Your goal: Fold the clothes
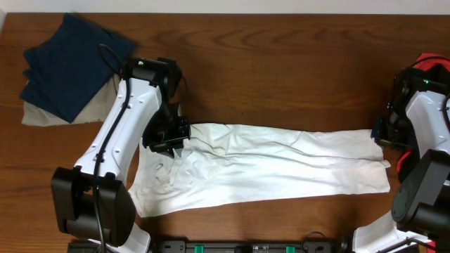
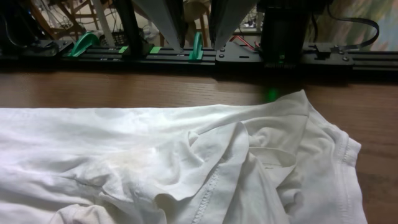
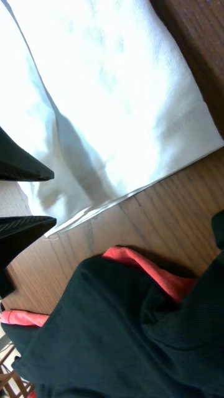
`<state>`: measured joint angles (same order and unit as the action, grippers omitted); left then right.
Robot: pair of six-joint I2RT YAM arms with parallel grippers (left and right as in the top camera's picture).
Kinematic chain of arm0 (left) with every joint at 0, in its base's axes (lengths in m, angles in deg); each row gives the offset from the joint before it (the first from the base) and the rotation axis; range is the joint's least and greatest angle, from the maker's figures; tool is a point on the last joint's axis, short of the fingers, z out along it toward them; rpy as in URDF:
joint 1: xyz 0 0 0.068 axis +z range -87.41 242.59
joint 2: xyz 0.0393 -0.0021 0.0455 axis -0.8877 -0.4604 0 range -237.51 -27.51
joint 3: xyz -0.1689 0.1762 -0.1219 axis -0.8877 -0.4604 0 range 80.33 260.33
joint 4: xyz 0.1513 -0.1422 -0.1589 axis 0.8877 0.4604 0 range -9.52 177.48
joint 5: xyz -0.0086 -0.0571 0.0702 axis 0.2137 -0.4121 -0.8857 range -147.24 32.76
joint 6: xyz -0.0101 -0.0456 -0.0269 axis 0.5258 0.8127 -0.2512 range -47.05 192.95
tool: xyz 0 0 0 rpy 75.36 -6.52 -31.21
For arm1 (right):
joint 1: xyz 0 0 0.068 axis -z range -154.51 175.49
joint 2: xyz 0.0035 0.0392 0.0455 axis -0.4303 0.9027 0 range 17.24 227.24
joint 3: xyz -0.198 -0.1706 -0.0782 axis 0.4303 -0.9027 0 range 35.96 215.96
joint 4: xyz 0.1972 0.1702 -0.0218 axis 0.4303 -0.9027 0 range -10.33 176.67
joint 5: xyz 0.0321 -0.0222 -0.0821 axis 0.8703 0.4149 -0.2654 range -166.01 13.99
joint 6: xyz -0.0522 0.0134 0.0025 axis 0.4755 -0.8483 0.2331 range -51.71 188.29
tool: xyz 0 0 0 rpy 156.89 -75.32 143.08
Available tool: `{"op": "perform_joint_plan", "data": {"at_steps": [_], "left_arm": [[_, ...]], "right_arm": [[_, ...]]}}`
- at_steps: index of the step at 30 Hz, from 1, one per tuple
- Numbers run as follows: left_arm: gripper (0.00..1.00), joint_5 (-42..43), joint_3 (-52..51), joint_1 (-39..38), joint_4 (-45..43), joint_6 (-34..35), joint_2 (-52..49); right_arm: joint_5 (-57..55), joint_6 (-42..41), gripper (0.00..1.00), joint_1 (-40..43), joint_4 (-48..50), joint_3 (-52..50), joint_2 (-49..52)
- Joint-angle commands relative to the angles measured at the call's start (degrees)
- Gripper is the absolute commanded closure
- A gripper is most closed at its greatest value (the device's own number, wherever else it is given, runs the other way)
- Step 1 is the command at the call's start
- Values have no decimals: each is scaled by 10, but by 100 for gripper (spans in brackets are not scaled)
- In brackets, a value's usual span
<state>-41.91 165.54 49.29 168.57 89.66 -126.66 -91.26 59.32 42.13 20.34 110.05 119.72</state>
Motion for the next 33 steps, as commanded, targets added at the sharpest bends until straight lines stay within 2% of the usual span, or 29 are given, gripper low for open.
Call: {"op": "perform_joint_plan", "data": {"at_steps": [1,4,8,12,19,26,33], "left_arm": [[83,-3,0,0,4,1,0],[83,-26,0,0,2,2,0],[64,-30,0,0,-17,1,0],[55,-31,-19,4,-56,10,0],[51,-32,-118,35,-167,21,-1],[48,-53,-192,73,-288,21,-1],[47,-92,-207,83,-322,21,-1]], "right_arm": [[-10,-6,80,0,-1,1,-7],[6,-6,78,0,-2,0,-7],[49,-6,78,-1,-3,-12,-7],[66,-7,78,-1,20,-56,-7],[83,-43,77,-1,72,-139,-7],[82,-43,76,-1,101,-195,-7],[82,-43,76,-1,107,-203,-7]]}}
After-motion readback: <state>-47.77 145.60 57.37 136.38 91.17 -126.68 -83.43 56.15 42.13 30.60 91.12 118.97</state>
